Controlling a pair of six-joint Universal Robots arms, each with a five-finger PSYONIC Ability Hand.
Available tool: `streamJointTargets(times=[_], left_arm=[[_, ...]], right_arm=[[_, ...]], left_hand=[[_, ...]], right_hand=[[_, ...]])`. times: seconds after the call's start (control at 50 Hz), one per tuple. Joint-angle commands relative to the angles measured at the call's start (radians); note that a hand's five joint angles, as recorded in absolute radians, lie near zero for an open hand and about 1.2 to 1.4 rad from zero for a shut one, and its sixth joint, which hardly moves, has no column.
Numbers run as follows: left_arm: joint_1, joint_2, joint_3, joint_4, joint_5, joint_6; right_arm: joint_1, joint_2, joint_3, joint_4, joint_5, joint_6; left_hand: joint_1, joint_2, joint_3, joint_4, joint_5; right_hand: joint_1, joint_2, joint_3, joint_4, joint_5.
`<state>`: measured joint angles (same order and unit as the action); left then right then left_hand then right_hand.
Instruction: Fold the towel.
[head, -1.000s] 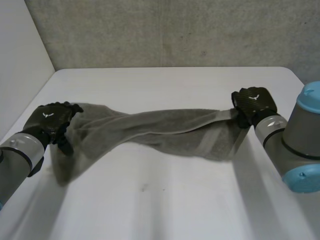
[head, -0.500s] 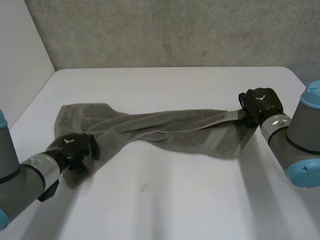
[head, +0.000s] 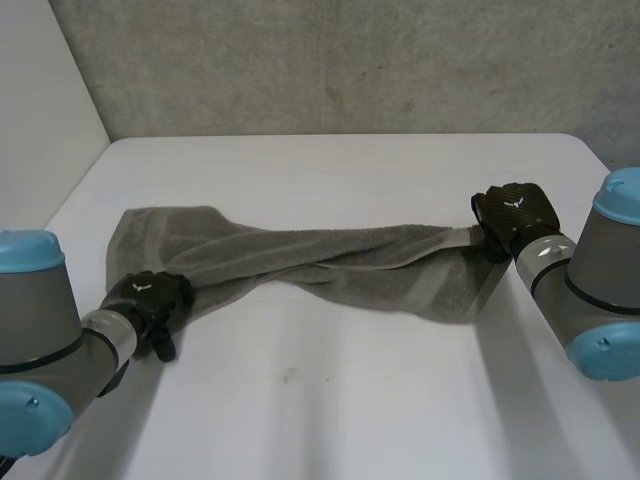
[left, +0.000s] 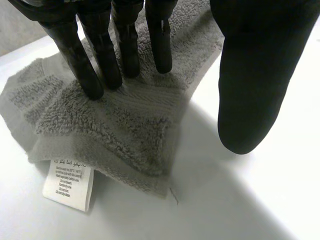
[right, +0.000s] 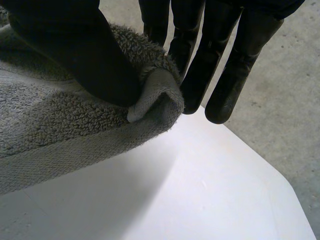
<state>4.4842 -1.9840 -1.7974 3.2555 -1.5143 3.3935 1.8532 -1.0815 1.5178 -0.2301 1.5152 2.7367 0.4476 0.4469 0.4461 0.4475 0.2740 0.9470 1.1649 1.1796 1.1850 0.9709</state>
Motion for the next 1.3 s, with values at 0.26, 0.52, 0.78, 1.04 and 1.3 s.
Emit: streamJointTargets(times=[0.26,0.52,0.78,1.04,1.3], left_arm=[[0.004,-0.094,0.136,0.012,0.002,0.039],[0.012,-0.173,0.233,0.065,0.0,0.182],[0.012,-0.268,0.365,0.067,-0.001,0.21],[0.016,-0.338,0.472,0.067,-0.001,0.21],[0.016,-0.389,0.527,0.069,0.0,0.211]], right_arm=[[0.0,0.012,0.002,-0.002,-0.003,-0.003],[0.0,0.021,0.004,-0.002,-0.003,-0.025],[0.0,0.029,0.001,-0.003,-0.004,-0.026],[0.0,0.044,-0.007,-0.005,-0.004,-0.026],[0.0,0.046,-0.01,-0.005,-0.004,-0.026]], left_hand=[[0.171,0.172,0.172,0.171,0.17],[0.171,0.172,0.173,0.171,0.17],[0.177,0.178,0.178,0.177,0.176],[0.412,0.413,0.413,0.412,0.411],[0.429,0.43,0.431,0.43,0.429]], right_hand=[[0.449,0.231,0.217,0.211,0.251],[0.449,0.231,0.217,0.211,0.251],[0.449,0.231,0.217,0.211,0.251],[0.449,0.231,0.217,0.211,0.251],[0.449,0.231,0.217,0.211,0.251]])
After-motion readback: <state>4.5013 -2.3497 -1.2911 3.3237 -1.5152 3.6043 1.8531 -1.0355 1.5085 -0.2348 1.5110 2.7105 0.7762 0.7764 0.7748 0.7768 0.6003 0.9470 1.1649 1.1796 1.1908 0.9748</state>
